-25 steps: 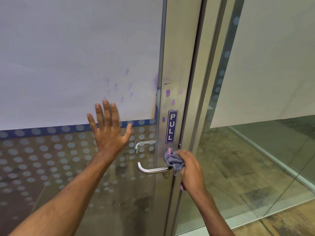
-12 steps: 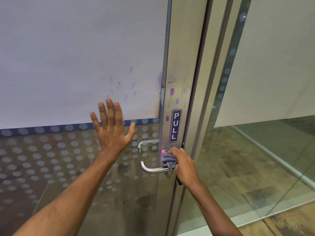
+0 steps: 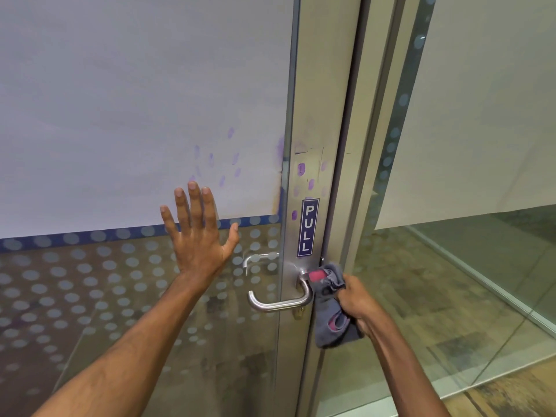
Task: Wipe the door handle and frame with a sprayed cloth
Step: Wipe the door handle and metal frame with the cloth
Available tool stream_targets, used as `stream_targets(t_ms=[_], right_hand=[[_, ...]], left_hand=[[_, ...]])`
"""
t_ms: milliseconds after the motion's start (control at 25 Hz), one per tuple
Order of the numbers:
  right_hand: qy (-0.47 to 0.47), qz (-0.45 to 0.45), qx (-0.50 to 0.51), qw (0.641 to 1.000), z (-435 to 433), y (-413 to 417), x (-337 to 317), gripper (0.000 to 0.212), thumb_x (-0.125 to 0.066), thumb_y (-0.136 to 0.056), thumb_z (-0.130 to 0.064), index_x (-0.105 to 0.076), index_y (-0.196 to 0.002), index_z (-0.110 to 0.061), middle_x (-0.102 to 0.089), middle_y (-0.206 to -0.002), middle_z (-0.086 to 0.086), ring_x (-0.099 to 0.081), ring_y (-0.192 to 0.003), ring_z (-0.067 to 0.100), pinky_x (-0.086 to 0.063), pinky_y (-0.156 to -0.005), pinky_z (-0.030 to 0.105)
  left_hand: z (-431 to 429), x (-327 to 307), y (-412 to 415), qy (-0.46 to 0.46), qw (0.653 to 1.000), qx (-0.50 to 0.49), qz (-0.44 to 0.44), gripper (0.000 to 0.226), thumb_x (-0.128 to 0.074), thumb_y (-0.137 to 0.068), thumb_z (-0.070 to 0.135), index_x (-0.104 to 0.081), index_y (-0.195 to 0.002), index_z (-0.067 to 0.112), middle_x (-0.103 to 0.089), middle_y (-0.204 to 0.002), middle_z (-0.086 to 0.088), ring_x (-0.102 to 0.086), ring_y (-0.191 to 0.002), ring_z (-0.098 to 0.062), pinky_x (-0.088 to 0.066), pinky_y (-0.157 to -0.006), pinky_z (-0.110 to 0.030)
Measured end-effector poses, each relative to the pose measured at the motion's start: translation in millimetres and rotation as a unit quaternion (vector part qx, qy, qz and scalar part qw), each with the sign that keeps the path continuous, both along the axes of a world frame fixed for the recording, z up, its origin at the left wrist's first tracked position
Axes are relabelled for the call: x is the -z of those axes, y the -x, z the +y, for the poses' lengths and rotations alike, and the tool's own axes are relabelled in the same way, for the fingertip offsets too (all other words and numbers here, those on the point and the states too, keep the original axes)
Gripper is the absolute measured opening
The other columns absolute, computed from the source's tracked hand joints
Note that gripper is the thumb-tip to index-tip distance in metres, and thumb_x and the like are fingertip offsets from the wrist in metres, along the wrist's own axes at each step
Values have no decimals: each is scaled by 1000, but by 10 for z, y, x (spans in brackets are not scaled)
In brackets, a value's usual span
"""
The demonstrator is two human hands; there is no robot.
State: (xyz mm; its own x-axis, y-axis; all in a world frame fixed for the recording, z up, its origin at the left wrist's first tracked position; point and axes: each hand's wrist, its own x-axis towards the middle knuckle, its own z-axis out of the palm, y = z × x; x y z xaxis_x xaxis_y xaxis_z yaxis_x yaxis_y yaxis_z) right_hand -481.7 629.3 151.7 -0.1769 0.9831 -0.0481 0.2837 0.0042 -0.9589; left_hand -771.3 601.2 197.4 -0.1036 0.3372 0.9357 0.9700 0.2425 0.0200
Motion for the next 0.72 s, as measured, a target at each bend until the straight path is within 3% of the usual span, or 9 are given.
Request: stream_targets(t_ms=[80,200,280,360,440,480,560,640,720], right_hand=[[-91,-79,76,990,-79,-50,19,32,-45,-90,6,-64,-108,-12,-68,-98,5,-62,-80,18,-51,-70,25],[-236,-103,75,963,-231,206,-5,40,-49,-86,8,-65,-114,-16,-60,-101,-8,-55,-83,5,-39,-72,0],[-229,-74,-1,971,-357,470,66,31,-52,-88,4,-67,-109,-12,-64,-105,-2,-58,-89,6,-40,-85,13],[-267,-172,-71,945,-377,625,126,24,-50,-90,3,-67,-106,-4,-66,-110,11,-58,-101,4,-38,-94,34],[-287,-233,-174,913,-272,616,39,17,-54,-89,0,-67,-96,8,-68,-101,22,-55,-89,-16,-35,-89,23],[-263,-192,-258,909,-256,586,-46,22,-57,-87,-7,-66,-90,14,-68,-92,29,-56,-82,-10,-36,-86,16],[-269,-121,-358,886,-178,505,-41,41,-55,-83,-28,-65,-83,12,-63,-78,31,-52,-75,18,-41,-86,24],[-319,-130,-161,925,-213,432,204,27,-45,-78,-14,-67,-92,-5,-63,-91,14,-52,-87,14,-43,-87,29],[-271,-24,3,962,-317,443,434,48,-39,-76,10,-66,-102,-20,-65,-99,6,-61,-85,14,-52,-76,28]], left_hand=[[0,3,2,-1,1000,-1,0,90,-38,-93,58,8,-154,12,24,-161,-3,19,-149,-25,11,-118,-54],[-5,-5,-21,2,1000,-1,0,90,-37,-93,59,10,-154,12,26,-160,-3,21,-149,-25,12,-118,-53],[-1,4,-11,0,1000,-4,1,89,-36,-93,59,10,-154,12,26,-160,-3,21,-149,-25,11,-118,-53],[3,1,9,-1,1000,-5,4,88,-35,-94,59,10,-154,12,25,-161,-3,20,-149,-26,10,-118,-54],[-3,11,15,-2,1000,-1,7,88,-35,-94,59,9,-154,12,24,-161,-3,20,-149,-26,11,-119,-53],[-4,14,16,-2,1000,-2,8,88,-36,-94,59,9,-154,12,24,-161,-3,20,-149,-25,10,-119,-53],[-1,0,13,2,1000,-2,4,89,-37,-94,59,8,-154,12,25,-161,-3,20,-149,-25,10,-119,-54],[1,3,10,1,1000,-2,3,89,-37,-94,59,9,-154,12,25,-160,-3,20,-149,-25,9,-119,-54],[-5,6,4,0,1000,-4,6,89,-37,-94,59,10,-154,13,26,-160,-3,20,-149,-25,9,-118,-54]])
